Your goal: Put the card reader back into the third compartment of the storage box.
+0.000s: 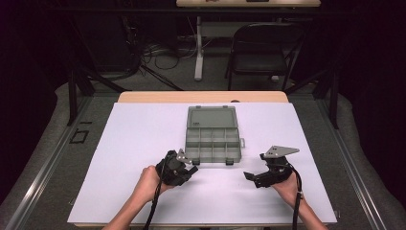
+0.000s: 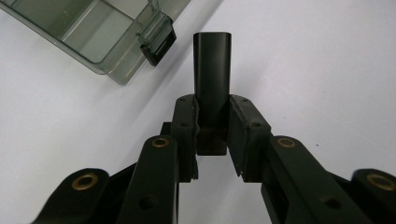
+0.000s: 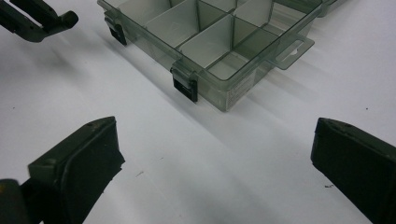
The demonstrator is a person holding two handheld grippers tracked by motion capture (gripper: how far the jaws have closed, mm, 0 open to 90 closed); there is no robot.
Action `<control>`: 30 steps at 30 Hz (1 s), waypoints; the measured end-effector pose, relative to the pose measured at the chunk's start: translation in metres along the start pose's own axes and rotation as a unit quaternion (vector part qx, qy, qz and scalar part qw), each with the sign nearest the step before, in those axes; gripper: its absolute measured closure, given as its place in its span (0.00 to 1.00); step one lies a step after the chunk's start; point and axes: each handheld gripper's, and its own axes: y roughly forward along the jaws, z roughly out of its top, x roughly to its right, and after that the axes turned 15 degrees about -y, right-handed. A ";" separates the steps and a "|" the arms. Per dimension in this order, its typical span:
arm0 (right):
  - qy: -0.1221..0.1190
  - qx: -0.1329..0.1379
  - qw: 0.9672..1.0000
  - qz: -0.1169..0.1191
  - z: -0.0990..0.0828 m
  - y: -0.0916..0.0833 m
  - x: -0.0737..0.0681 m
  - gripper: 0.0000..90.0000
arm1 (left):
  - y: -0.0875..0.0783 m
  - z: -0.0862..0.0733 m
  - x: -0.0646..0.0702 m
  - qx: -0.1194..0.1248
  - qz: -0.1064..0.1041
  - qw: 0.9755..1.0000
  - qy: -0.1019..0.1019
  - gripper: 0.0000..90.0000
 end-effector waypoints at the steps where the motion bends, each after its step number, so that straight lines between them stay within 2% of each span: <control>1: 0.000 0.000 1.000 -0.001 0.000 0.000 0.000 0.01 | 0.000 0.000 0.000 0.002 0.001 1.000 0.002 0.81; 11: -0.003 0.001 1.000 0.000 0.001 0.000 0.000 0.01 | -0.005 0.001 0.000 0.021 0.000 1.000 0.000 0.81; 30: -0.005 0.008 1.000 -0.005 0.000 -0.001 0.001 0.01 | -0.012 0.005 -0.002 0.069 0.002 0.998 -0.001 0.81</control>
